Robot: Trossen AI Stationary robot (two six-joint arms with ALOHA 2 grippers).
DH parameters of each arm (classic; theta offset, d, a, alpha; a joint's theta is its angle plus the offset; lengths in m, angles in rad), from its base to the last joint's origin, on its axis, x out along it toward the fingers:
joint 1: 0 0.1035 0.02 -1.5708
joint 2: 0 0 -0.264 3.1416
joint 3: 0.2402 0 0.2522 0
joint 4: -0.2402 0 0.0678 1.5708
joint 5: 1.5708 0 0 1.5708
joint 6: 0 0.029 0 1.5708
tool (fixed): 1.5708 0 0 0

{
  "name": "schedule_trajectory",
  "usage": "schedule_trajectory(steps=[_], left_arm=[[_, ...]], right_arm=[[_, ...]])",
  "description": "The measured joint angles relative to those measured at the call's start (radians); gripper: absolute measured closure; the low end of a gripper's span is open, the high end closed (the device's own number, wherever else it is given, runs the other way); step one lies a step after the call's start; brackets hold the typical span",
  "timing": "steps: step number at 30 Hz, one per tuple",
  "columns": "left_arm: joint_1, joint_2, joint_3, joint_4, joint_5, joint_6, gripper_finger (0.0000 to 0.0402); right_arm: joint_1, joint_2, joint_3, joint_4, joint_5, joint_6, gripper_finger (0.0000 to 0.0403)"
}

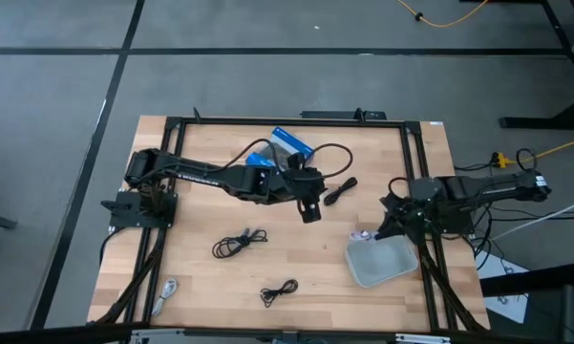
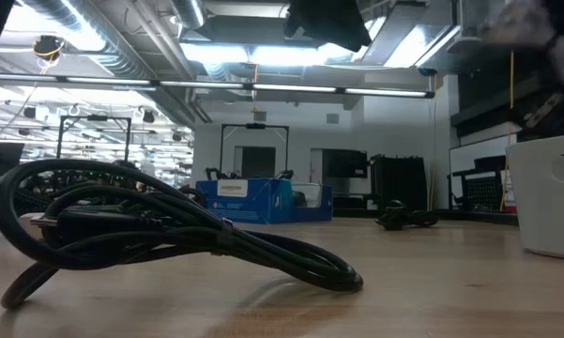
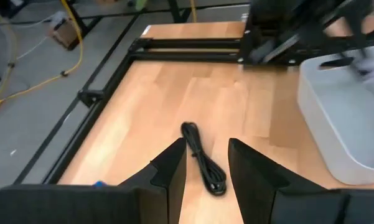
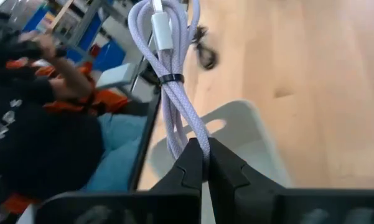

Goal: Pick and place USB-C Cables
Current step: Put the gray charger cable into the gray bin

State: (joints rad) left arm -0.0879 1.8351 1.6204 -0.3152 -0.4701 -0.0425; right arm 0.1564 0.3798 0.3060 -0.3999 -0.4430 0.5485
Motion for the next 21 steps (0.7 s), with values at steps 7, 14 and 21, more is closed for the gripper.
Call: schedule_trajectory(steps=[7,14,21], left_arm=[[0.001,0.000,0.000,-0.006,-0.028,-0.007,0.0290],[0.001,0.000,0.000,-0.085,-0.028,0.001,0.0290],[0.008,0.000,0.000,-0.148,-0.031,0.000,0.0290]], right_arm=[[0.125,0.000,0.151,-0.297,0.129,0.082,0.0396],[0.257,0.030,0.098,-0.303,0.181,0.294,0.0396],[0.401,0.122,0.089,-0.167,0.182,0.465,0.0396]])
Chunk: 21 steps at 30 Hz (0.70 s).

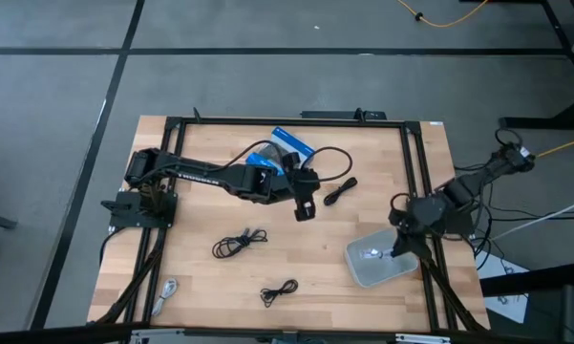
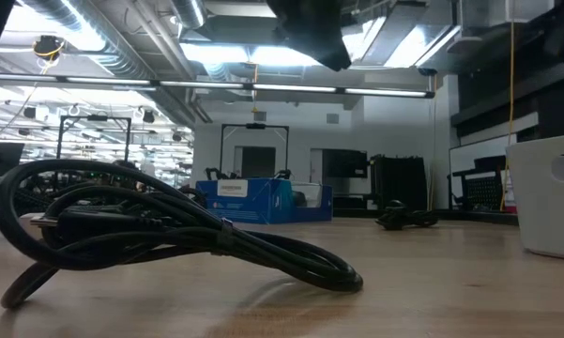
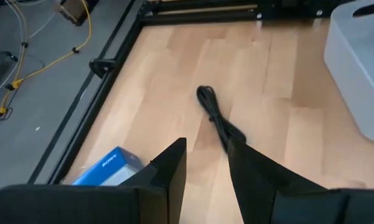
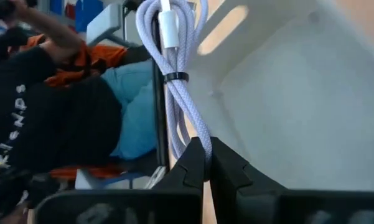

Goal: Pick and place USB-C Cables
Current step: Put the gray charger cable into the gray bin

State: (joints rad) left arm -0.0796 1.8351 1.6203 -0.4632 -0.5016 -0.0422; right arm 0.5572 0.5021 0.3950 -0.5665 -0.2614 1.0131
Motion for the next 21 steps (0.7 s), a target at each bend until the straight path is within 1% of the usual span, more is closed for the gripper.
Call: schedule_trajectory(steps=[5,10,14,21], left_arm=[[0.004,0.000,0.000,-0.009,-0.011,0.000,0.0290],[0.007,0.000,0.000,-0.025,-0.011,0.001,0.0290],[0.011,0.000,0.000,-0.025,-0.011,0.001,0.0290],[0.020,0.000,0.000,-0.023,-0.011,0.002,0.0290]], right_arm=[[0.091,0.091,0.000,0.032,0.062,0.074,0.0396],[0.140,0.180,0.000,0.024,0.132,0.108,0.0396],[0.144,0.216,-0.001,0.020,0.136,0.107,0.0396],[0.144,0.213,-0.001,0.011,0.132,0.108,0.0396]])
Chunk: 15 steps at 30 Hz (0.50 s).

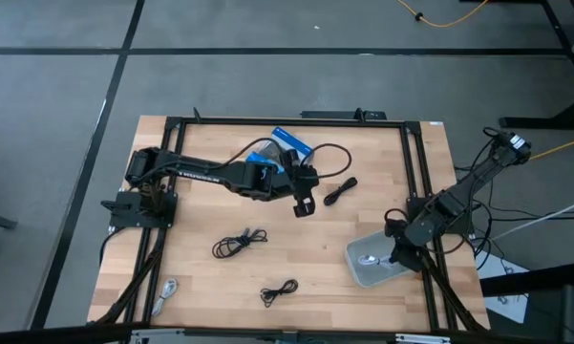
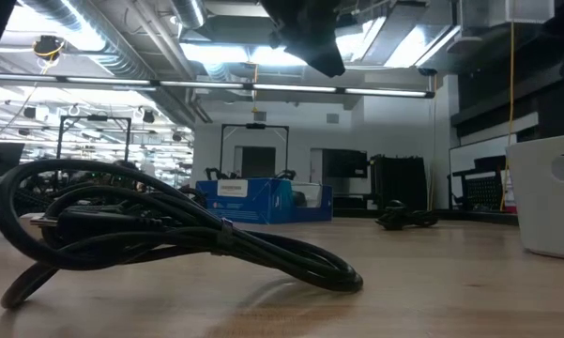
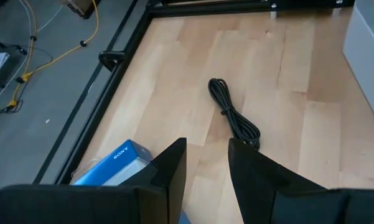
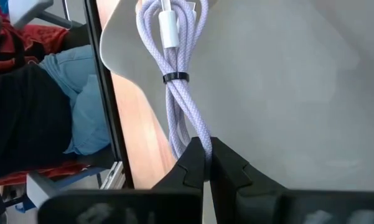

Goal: Pick and place USB-C Cables
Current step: Put the gray charger cable into the gray bin

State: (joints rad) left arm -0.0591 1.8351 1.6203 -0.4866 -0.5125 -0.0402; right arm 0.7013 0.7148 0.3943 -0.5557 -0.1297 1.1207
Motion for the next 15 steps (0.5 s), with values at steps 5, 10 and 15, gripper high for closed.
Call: schedule_trajectory(steps=[5,10,15], left_arm=[[0.000,0.000,0.000,0.000,0.000,0.000,0.0290],[0.000,0.000,0.000,0.001,0.000,0.000,0.0290],[0.000,0.000,0.000,0.001,0.000,0.000,0.0290]], right_arm=[[0.000,0.000,0.000,0.000,-0.002,0.001,0.0374],[0.000,0.000,0.000,0.000,0.003,0.001,0.0364],[0.000,0.000,0.000,0.000,0.005,-0.002,0.0362]])
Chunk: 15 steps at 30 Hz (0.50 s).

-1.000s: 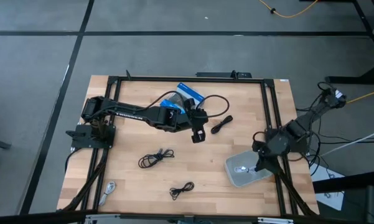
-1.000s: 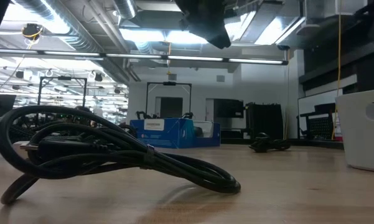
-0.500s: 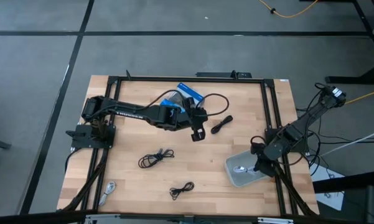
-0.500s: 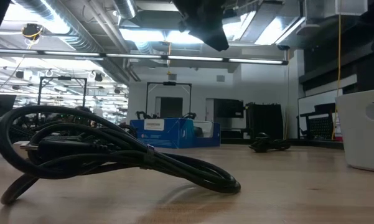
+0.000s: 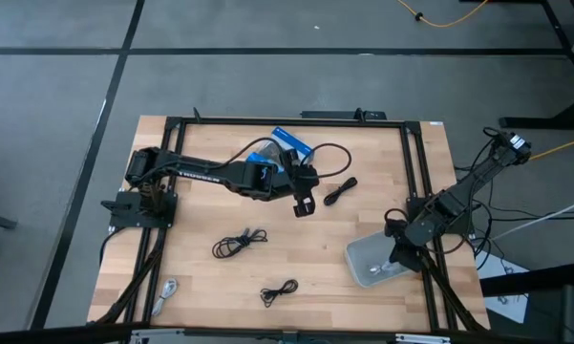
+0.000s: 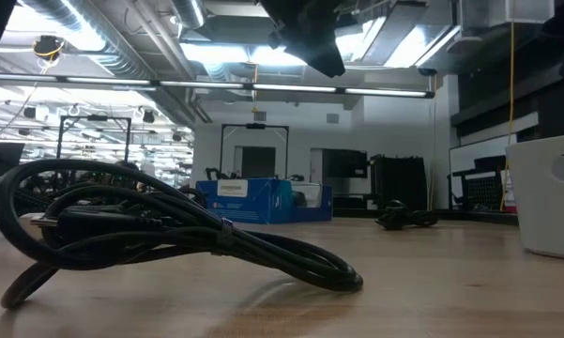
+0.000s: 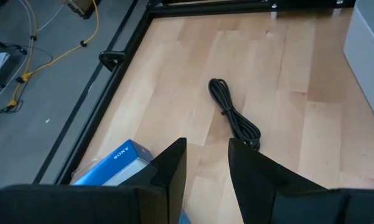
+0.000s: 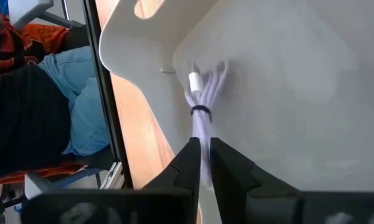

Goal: Pick and place USB-C Cables
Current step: Put the gray charger cable into the gray bin, then put the top black charger cable into the gray bin

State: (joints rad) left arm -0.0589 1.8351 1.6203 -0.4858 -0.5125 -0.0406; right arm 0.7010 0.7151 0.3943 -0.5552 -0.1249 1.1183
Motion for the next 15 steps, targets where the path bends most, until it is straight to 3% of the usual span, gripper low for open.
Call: schedule_trajectory(steps=[9,15], left_arm=[[0.000,0.000,0.000,0.000,0.000,0.000,0.0290],[0.000,0.000,0.000,-0.003,0.000,0.008,0.0290]], right_arm=[[0.000,0.000,0.000,0.001,0.007,-0.003,0.0360],[0.000,0.000,0.000,0.001,0.098,-0.005,0.0360]])
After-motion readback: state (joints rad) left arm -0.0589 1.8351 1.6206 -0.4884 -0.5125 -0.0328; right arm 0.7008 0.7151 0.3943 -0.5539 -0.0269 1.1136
